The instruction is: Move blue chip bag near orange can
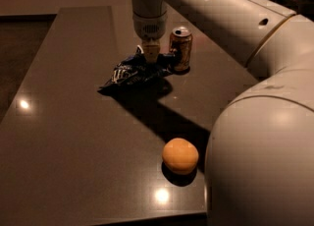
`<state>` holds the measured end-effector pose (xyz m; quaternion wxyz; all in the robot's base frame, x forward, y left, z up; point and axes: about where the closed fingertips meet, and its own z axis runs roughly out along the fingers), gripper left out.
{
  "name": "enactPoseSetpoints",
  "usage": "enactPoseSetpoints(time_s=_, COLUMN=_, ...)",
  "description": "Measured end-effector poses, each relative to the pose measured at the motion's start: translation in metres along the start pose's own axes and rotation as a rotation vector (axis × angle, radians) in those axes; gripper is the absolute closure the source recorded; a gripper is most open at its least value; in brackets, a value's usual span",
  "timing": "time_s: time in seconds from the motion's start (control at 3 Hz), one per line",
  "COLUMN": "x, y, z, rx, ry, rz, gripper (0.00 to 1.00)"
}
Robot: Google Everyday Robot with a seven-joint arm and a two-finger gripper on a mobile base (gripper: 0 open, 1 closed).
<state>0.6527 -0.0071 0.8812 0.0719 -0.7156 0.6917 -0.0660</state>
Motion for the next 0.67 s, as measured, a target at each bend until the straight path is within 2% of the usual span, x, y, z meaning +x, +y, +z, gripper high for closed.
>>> enactPoseSetpoints(time_s=0.33, x=-0.0018, y=-0.0026, z=0.002, rx=0.008, ry=-0.006, rz=0.0, gripper=0.06)
enactPoseSetpoints(time_s=0.67, x=-0.003, y=-0.0042, z=0.0033, rx=0.013, ry=-0.009, rz=-0.001, gripper=0.0)
